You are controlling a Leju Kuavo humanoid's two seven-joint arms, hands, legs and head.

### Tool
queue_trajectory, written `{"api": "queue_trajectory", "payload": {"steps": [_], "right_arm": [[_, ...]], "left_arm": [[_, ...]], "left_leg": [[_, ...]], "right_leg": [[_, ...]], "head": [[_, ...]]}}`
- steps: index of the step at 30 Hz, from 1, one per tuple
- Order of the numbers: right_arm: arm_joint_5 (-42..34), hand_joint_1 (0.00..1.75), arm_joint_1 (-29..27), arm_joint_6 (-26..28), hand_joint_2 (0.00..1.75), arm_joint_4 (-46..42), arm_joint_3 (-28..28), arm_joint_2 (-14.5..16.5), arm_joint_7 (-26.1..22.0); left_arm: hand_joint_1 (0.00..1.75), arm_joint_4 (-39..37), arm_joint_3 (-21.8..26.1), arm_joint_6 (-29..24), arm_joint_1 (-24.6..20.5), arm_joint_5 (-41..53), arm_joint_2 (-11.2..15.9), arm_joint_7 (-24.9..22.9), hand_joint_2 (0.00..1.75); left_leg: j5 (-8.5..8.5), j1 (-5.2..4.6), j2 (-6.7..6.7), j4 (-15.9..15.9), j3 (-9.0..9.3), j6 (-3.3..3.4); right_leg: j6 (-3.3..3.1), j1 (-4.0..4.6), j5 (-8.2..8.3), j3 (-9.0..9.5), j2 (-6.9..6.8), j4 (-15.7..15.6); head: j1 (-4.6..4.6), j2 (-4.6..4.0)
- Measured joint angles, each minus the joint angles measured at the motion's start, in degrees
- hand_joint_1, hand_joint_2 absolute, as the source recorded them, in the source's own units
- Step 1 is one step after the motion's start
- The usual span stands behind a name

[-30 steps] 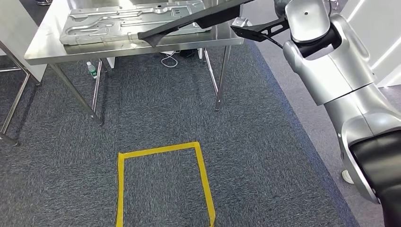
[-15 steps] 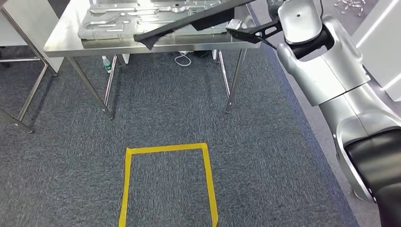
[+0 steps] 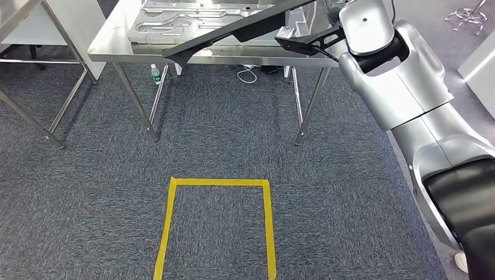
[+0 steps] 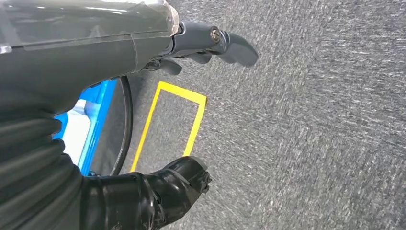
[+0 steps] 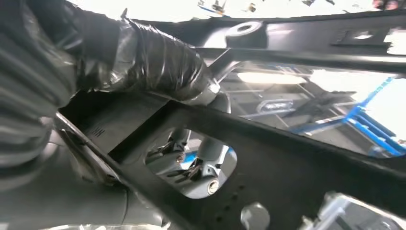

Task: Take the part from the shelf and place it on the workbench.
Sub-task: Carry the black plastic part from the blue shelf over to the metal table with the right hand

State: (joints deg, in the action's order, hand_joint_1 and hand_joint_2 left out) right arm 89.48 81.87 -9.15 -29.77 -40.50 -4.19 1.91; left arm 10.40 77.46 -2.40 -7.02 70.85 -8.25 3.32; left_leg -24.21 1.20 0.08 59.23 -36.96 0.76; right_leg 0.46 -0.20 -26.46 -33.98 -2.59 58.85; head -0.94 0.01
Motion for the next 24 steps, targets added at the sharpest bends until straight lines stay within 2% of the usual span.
{"api": "queue_trajectory", "payload": {"steps": [2,5,6,7,8,10,11,12,14,16,17,18,20,21,22,23,24], "right_arm": [[0.1,1.75,0.1,0.0,1.75,0.0,0.0,0.0,-0.2],[0.3,1.75,0.0,-0.1,1.75,0.1,0.0,-0.2,-0.3],[0.3,1.75,0.0,-0.1,1.75,0.2,0.0,-0.3,-0.3],[0.4,1.75,0.0,-0.2,1.75,0.2,0.0,-0.4,-0.2],[0.4,1.75,0.0,-0.2,1.75,0.2,0.0,-0.4,-0.2],[0.4,1.75,0.2,-0.3,1.75,0.2,0.0,-0.5,-0.2],[0.4,1.75,0.3,-0.3,1.75,0.2,0.0,-0.5,-0.2],[0.4,1.75,0.4,-0.3,1.75,0.2,0.0,-0.5,-0.2],[0.4,1.75,0.6,-0.4,1.75,0.2,0.0,-0.5,-0.2],[0.4,1.75,0.6,-0.4,1.75,0.2,0.0,-0.4,-0.1],[0.4,1.75,0.7,-0.4,1.75,0.2,0.0,-0.4,-0.1],[0.4,1.75,0.8,-0.4,1.75,0.2,0.0,-0.4,-0.1],[0.4,1.75,0.9,-0.4,1.75,0.2,0.0,-0.4,0.0],[0.4,1.75,0.9,-0.5,1.75,0.2,0.0,-0.4,0.0],[0.4,1.75,0.9,-0.5,1.75,0.2,0.0,-0.4,0.0],[0.4,1.75,0.9,-0.5,1.75,0.2,0.0,-0.4,0.0],[0.4,1.75,1.0,-0.6,1.75,0.2,0.0,-0.4,0.1]], "left_arm": [[0.0,0.0,0.0,0.0,-0.1,0.1,0.0,0.2,1.75],[0.0,0.0,0.0,0.3,-0.1,0.4,0.0,0.8,1.75],[0.0,0.0,0.0,0.4,-0.1,0.5,0.0,1.0,1.75],[0.0,0.0,0.0,0.4,-0.1,0.6,0.0,1.2,1.75],[0.0,0.0,0.0,0.4,-0.1,0.6,0.0,1.4,1.75],[0.0,0.0,0.0,0.5,-0.1,0.7,-0.2,1.6,1.75],[0.0,0.0,0.0,0.5,-0.2,0.8,-0.3,1.7,1.75],[0.0,0.0,0.0,0.6,-0.2,0.8,-0.4,1.7,1.75],[0.0,0.0,0.0,0.6,-0.2,0.8,-0.4,1.7,1.75],[0.0,0.0,0.0,0.6,-0.3,0.8,-0.3,1.7,1.75],[0.0,0.0,0.0,0.6,-0.3,0.8,-0.3,1.7,1.75],[0.0,0.0,0.0,0.6,-0.2,0.8,-0.3,1.8,1.75],[0.0,0.0,0.0,0.7,-0.2,0.9,-0.3,1.9,1.75],[0.0,0.0,0.0,0.7,-0.1,1.0,-0.2,1.9,1.75],[0.0,0.0,0.0,0.7,-0.1,1.0,-0.2,2.0,1.75],[0.0,0.0,0.0,0.8,-0.1,1.0,-0.1,2.0,1.75],[0.0,0.0,0.0,0.8,-0.1,1.0,-0.1,2.0,1.75]], "left_leg": [[0.13,0.11,-0.1,-0.3,0.19,0.7],[0.05,-0.04,-0.34,-0.3,0.24,1.25],[0.01,-0.16,-0.48,-0.3,0.28,1.32],[-0.04,-0.29,-0.63,-0.3,0.36,1.38],[-0.11,-0.43,-0.79,-0.3,0.52,1.41],[-0.28,-0.69,-1.04,-0.3,0.88,1.42],[-0.33,-0.72,-1.14,-0.3,0.91,1.33],[-0.35,-0.66,-1.17,-0.3,0.85,1.17],[-0.32,-0.45,-1.2,-0.4,0.76,0.67],[-0.83,-0.47,-1.07,-0.1,0.75,0.2],[-1.66,-0.5,-0.94,1.2,0.25,-0.04],[-2.97,-0.48,-0.77,3.7,-0.85,-0.28],[-5.96,-0.27,-0.53,11.0,-4.52,-0.82],[-6.62,-0.14,-0.48,13.8,-6.18,-1.08],[-6.24,0.01,-0.44,14.8,-6.97,-1.32],[-4.7,0.17,-0.39,13.5,-6.57,-1.53],[-2.39,0.35,-0.28,10.2,-5.15,-1.73]], "right_leg": [[0.43,-0.23,-1.92,-1.07,0.87,2.6],[0.63,-0.32,-6.92,-6.32,2.19,13.4],[0.55,-0.28,-7.34,-7.68,2.3,15.8],[0.35,-0.2,-6.67,-8.1,2.36,16.2],[-0.01,-0.04,-4.93,-7.37,2.43,14.3],[-1.32,0.48,-0.67,-3.78,2.69,6.5],[-1.93,0.77,0.64,-2.22,2.78,3.0],[-2.37,1.05,1.19,-1.3,2.85,0.9],[-2.65,1.37,1.07,-0.93,2.83,-0.3],[-2.68,0.89,1.35,-0.13,2.64,-1.3],[-2.68,0.6,1.51,0.36,2.51,-1.9],[-2.68,0.32,1.6,0.81,2.36,-2.3],[-2.74,0.29,1.33,1.11,2.26,-2.4],[-2.65,0.22,1.08,1.22,2.25,-2.3],[-2.48,0.1,0.74,1.4,2.25,-2.1],[-2.21,-0.07,0.32,1.69,2.27,-1.9],[-1.89,-0.27,-0.2,2.08,2.27,-1.6]], "head": [[-0.01,-0.01],[0.01,-0.01],[0.01,-0.01],[0.0,-0.01],[0.0,-0.01],[-0.06,-0.01],[-0.1,0.0],[-0.15,0.0],[-0.17,0.0],[-0.24,0.0],[-0.3,0.0],[-0.37,0.0],[-0.46,-0.01],[-0.48,-0.01],[-0.46,-0.01],[-0.47,-0.01],[-0.46,-0.01]]}}
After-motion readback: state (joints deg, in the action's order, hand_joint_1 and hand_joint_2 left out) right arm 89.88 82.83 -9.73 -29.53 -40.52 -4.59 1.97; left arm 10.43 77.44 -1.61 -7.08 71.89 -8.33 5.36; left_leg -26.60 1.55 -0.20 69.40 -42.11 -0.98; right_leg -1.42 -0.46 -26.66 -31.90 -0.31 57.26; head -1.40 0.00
